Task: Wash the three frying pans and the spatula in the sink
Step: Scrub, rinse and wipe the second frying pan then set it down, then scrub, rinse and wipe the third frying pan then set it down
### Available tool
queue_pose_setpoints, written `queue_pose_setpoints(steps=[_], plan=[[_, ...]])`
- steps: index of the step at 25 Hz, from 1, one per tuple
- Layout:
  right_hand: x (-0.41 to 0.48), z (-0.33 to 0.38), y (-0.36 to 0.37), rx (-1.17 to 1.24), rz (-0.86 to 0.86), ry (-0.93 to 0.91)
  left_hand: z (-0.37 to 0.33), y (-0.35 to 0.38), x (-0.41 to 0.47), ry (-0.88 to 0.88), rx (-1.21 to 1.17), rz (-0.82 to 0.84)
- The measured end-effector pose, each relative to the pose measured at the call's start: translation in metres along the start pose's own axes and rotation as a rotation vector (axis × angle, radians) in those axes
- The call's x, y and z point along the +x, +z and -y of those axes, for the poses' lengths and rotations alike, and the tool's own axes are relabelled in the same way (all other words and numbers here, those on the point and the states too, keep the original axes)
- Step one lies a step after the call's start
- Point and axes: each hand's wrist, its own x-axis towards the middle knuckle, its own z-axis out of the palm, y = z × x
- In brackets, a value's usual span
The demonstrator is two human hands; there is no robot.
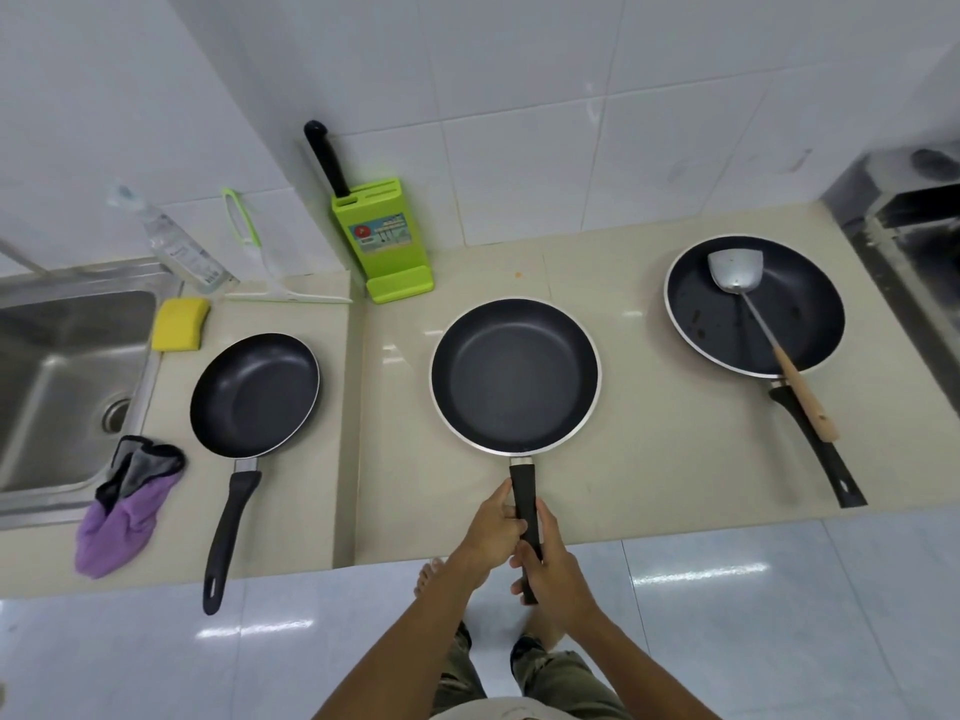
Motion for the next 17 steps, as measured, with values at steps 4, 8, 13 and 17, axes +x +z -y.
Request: queue_pose_setpoints(steps=[4, 8, 13, 17], plan=[[0.001, -0.003, -0.002, -0.066, -0.013, -0.01, -0.003, 0.001, -0.001, 0.013, 0.023, -0.001], [-0.005, -0.005, -0.015, -0.306, -0.065, 0.002, -0.009, 0.009, -0.015, 0.05, 0.246, -0.096], [-0.017, -0.017, -0.087, -0.963, -0.4, -0.213, -0.016, 0.021, -0.019, 0.421, 0.822, -0.353], [-0.029, -0.007, -0.172, -0.917, -0.677, -0.125, -0.059, 0.048, 0.006, 0.62, 0.958, -0.238]])
